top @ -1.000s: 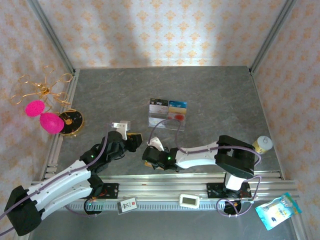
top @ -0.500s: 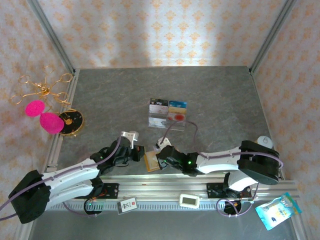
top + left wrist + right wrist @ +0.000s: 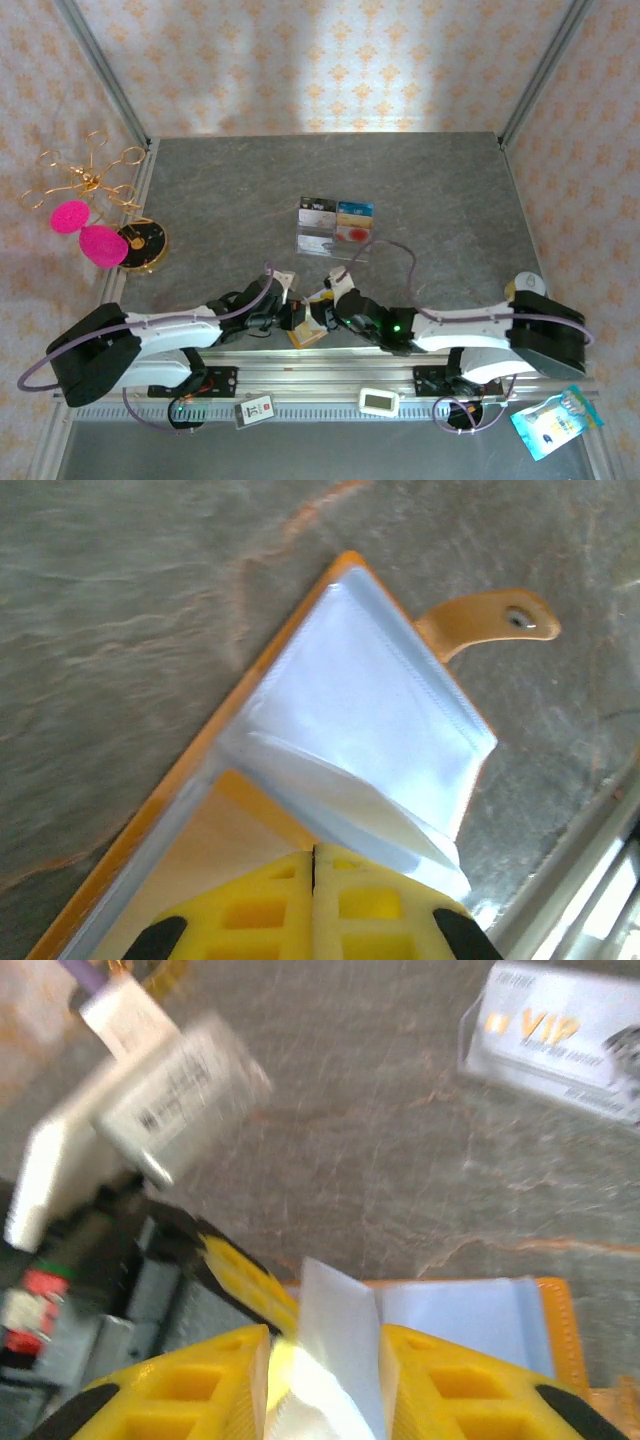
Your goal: Take the credit cards out of the card holder
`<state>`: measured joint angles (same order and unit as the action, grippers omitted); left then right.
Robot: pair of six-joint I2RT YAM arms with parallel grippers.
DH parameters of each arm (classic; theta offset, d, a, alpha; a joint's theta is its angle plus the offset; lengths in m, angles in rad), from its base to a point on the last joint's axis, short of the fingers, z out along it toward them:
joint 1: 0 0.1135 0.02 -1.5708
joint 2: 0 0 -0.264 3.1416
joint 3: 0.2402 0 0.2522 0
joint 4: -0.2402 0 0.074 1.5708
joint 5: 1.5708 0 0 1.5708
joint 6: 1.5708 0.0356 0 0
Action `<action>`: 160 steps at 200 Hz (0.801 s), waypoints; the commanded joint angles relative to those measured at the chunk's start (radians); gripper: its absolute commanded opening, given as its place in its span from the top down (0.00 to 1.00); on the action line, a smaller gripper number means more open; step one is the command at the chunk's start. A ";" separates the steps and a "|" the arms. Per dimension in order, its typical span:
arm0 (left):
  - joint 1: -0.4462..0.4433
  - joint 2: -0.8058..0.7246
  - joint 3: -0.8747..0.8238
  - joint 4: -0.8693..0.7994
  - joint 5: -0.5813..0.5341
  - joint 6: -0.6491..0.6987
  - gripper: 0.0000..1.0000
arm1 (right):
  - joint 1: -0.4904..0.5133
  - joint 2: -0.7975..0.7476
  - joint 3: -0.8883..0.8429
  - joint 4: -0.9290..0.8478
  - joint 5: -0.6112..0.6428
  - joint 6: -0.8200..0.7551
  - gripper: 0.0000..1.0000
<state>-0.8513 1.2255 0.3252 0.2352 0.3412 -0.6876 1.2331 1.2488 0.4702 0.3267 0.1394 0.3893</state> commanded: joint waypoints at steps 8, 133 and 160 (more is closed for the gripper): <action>-0.036 0.078 0.094 0.087 0.078 0.002 0.96 | -0.009 -0.135 -0.036 -0.085 0.134 0.108 0.66; -0.042 0.080 0.198 -0.052 -0.027 0.006 0.87 | -0.068 -0.282 -0.092 -0.257 -0.014 0.213 0.77; -0.038 -0.082 0.096 -0.146 -0.089 -0.050 1.00 | -0.078 -0.153 -0.019 -0.219 -0.187 0.133 0.78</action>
<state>-0.8925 1.2411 0.5121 0.2146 0.3447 -0.6891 1.1633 1.0019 0.3801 0.0937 0.1196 0.5953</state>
